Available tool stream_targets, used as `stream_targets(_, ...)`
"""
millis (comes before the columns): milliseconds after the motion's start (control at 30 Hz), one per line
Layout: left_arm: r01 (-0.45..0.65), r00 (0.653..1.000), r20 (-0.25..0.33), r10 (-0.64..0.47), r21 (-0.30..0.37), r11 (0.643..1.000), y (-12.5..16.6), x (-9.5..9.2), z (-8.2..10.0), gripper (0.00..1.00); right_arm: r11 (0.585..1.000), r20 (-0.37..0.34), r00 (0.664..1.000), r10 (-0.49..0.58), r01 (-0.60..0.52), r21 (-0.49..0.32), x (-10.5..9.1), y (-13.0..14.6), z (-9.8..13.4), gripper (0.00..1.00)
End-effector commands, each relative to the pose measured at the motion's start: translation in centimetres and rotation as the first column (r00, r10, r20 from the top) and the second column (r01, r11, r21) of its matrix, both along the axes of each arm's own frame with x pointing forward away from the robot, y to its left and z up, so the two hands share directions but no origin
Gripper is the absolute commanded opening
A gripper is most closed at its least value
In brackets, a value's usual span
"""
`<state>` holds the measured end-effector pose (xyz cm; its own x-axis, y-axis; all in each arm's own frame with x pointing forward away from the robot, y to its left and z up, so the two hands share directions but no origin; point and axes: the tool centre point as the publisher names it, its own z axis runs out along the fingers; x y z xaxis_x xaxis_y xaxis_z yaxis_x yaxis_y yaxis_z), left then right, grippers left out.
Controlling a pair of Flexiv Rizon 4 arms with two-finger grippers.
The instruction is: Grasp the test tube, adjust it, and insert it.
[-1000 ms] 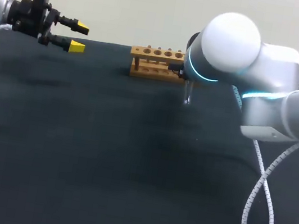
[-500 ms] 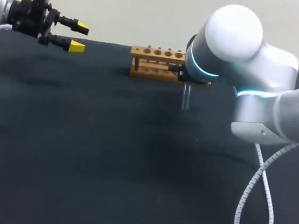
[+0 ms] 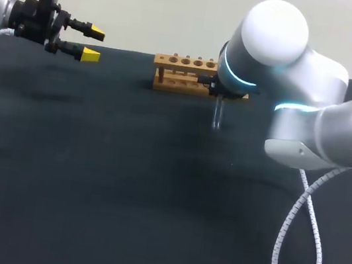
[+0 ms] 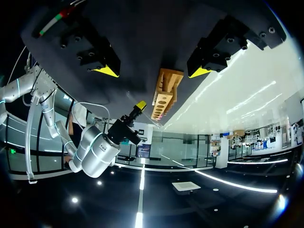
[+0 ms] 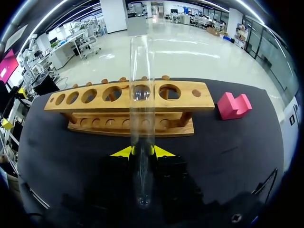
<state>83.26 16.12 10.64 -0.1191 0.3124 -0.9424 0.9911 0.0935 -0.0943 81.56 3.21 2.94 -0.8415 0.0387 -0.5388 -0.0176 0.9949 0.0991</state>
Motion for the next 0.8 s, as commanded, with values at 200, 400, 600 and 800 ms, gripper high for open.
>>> stream_targets(200, 0.007, 1.000, -0.001, -0.007, -0.001, 1.000, 0.1, 0.3, -0.1, 1.00, 0.999, 0.032, 0.999, -0.038, 0.039, 0.000, -0.8, 0.0, 0.8, 0.00)
stream_targets(400, 0.007, 1.000, -0.001, -0.007, -0.001, 1.000, 0.1, 0.3, -0.1, 1.00, 0.991, 0.167, 0.980, -0.109, 0.095, 0.093, -1.4, 0.4, 2.8, 0.00)
stream_targets(600, 0.007, 1.000, -0.001, -0.007, -0.001, 1.000, 0.1, 0.3, -0.1, 1.00, 0.988, 0.272, 0.955, -0.119, 0.086, 0.131, -2.1, 0.7, 6.0, 0.00)
stream_targets(800, 0.007, 1.000, -0.001, -0.007, -0.001, 1.000, 0.1, 0.3, -0.1, 1.00, 0.985, 0.320, 0.936, -0.148, 0.108, 0.138, -2.7, 0.3, 7.8, 0.00)
